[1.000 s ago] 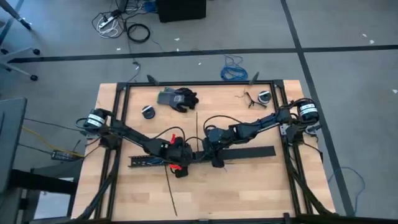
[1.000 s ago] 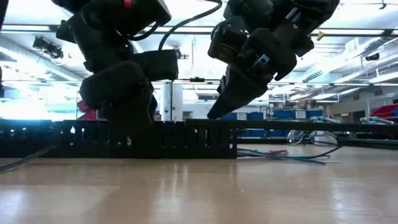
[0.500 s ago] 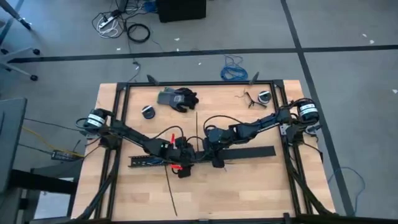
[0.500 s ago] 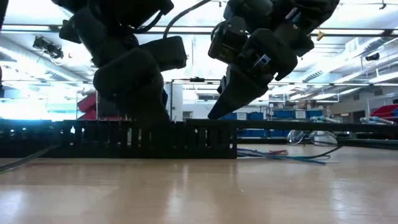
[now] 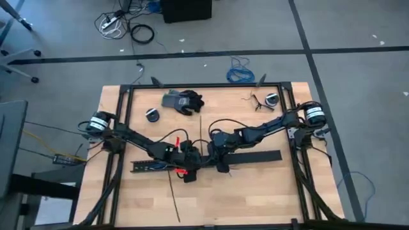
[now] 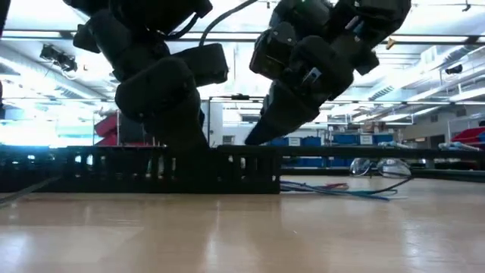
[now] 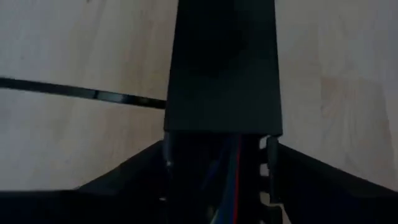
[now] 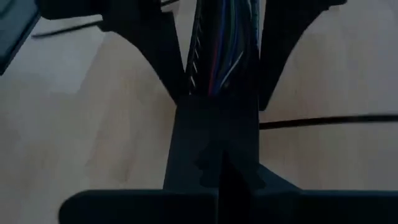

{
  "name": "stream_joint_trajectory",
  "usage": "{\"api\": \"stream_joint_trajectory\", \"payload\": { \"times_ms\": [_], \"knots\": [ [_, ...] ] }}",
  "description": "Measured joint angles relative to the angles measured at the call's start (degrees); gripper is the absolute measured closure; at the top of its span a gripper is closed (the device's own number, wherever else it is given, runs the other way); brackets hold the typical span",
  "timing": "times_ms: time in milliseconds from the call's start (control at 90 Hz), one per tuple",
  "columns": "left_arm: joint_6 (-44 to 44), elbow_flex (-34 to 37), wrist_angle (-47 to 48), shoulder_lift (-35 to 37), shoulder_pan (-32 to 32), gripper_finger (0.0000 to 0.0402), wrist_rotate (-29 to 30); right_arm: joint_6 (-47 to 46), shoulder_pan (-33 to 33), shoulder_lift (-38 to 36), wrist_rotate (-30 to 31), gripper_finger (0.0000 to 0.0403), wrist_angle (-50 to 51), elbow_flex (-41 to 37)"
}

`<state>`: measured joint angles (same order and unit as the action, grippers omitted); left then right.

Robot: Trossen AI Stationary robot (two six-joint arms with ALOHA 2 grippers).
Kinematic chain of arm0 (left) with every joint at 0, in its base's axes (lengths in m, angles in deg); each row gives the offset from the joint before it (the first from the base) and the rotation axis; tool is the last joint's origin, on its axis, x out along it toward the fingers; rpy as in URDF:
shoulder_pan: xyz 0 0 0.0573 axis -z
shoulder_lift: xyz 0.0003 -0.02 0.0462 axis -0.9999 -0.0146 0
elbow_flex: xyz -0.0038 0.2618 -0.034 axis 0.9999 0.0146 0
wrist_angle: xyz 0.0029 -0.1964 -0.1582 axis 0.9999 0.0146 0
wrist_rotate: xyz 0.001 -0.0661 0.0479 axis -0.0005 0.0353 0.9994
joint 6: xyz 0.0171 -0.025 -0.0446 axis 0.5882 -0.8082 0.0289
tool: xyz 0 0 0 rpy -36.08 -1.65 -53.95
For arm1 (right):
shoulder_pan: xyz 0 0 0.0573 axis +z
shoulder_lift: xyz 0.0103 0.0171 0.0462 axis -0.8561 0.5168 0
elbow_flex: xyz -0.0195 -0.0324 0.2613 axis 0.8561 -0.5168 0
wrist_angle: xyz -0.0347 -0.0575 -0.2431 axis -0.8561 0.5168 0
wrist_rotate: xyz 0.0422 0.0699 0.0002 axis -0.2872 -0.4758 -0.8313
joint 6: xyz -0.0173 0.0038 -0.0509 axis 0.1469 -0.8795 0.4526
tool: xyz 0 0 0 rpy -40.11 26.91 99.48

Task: Ziptie cables
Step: Close the black cable duct

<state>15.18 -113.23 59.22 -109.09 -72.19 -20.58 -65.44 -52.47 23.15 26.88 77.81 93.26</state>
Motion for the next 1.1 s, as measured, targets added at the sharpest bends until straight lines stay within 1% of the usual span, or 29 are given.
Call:
{"api": "stream_joint_trajectory", "payload": {
  "times_ms": [167, 600, 711, 989, 1100],
  "knots": [
    [-0.10, -0.02, 0.23, 0.05, 0.02, 0.0172, -0.26, -0.76, -0.59, 1.81, -1.07, 0.0403, -1.79, 0.08],
    [0.15, -0.02, 0.38, 0.07, 0.02, 0.0171, -0.10, -0.35, -1.84, 2.48, -2.08, 0.0402, -3.40, -0.07],
    [0.81, -0.06, 1.28, 0.07, 0.17, 0.0154, 0.30, -0.40, -1.84, 2.49, -1.72, 0.0402, -2.21, 0.02],
    [1.25, -0.02, 4.61, -0.04, 1.76, 0.0079, 2.42, -0.55, -1.88, 2.53, -1.47, 0.0402, -2.00, -0.03],
    [1.08, -0.02, 4.64, -0.04, 2.27, 0.0062, 2.56, -0.57, -1.88, 2.55, -1.49, 0.0402, -1.96, -0.03]
  ]
}}
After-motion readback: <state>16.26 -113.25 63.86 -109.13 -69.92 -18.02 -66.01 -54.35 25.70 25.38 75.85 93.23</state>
